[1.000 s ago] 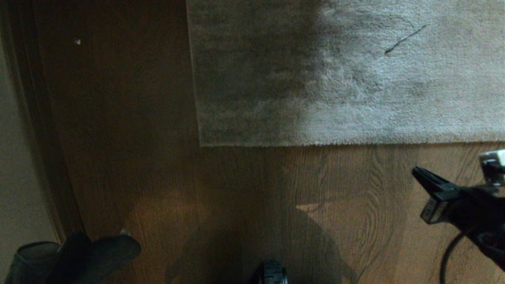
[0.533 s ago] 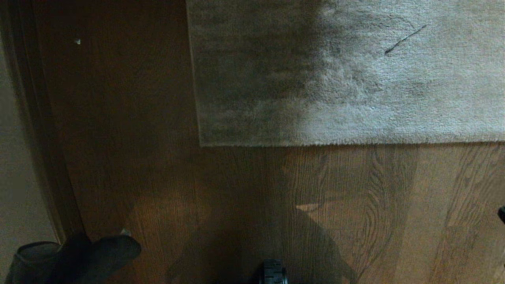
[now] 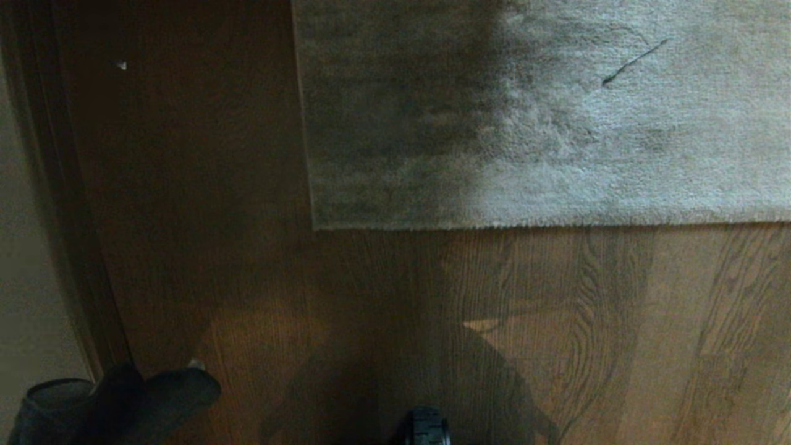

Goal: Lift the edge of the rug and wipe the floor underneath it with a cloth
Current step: Put down the rag

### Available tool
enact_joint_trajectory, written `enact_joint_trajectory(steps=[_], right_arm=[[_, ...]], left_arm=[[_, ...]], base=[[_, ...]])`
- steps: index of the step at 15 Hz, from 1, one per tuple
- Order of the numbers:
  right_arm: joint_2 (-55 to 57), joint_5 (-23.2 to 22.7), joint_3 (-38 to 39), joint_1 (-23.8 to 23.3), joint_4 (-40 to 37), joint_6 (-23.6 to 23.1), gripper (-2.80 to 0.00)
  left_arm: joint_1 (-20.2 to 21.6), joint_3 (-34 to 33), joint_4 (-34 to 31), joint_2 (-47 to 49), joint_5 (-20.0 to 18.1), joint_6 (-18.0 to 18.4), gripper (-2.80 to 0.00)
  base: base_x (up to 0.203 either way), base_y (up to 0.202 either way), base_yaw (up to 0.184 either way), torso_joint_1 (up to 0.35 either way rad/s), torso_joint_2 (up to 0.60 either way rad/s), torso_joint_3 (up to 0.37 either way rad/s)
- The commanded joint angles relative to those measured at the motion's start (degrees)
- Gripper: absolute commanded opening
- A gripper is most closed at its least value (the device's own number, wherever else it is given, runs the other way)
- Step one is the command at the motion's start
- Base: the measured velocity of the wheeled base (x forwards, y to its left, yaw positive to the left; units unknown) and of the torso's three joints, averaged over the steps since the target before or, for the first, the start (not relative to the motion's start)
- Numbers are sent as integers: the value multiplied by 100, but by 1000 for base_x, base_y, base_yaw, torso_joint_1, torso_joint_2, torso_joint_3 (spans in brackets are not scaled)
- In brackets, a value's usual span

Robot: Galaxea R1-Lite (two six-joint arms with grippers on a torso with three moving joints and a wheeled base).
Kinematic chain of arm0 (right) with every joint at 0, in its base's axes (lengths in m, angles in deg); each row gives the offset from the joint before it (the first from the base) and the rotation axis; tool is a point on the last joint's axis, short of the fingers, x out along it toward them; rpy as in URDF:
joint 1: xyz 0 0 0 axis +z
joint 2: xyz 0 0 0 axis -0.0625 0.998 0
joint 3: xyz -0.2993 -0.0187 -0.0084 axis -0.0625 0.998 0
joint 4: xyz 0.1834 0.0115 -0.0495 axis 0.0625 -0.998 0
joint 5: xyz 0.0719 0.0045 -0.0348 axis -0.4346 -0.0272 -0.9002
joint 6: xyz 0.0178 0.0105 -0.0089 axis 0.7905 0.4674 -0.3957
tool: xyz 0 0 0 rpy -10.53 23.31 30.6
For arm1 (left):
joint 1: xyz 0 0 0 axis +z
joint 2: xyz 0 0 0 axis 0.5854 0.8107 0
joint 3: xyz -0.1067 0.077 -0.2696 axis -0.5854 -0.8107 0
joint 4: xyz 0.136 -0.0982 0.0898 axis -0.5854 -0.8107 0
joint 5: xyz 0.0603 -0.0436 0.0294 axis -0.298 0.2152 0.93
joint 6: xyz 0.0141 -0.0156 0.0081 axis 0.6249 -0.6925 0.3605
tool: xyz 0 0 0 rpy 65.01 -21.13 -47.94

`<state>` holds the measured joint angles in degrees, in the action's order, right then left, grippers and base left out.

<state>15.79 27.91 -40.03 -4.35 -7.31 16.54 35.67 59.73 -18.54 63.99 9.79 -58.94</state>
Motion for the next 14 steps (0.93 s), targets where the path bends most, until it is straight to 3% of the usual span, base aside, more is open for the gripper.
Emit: enact_joint_trajectory(steps=[1,5,7,14], right_arm=[[-700,-139,0,21,-238,-38,-280],[-1304,-280,-34,85,-651,19,-280],[-1419,-273,-27,86,-623,227,-280],[-1419,-259,-18,86,-587,223,-280]], left_arm=[[-2,0,0,0,-1,2,-280],[-2,0,0,0,-1,2,-280],[-2,0,0,0,-1,2,-280],[-2,0,0,0,-1,2,-280]], base=[[0,0,0,0,0,0],[0,0,0,0,0,0],[0,0,0,0,0,0],[0,0,0,0,0,0]])
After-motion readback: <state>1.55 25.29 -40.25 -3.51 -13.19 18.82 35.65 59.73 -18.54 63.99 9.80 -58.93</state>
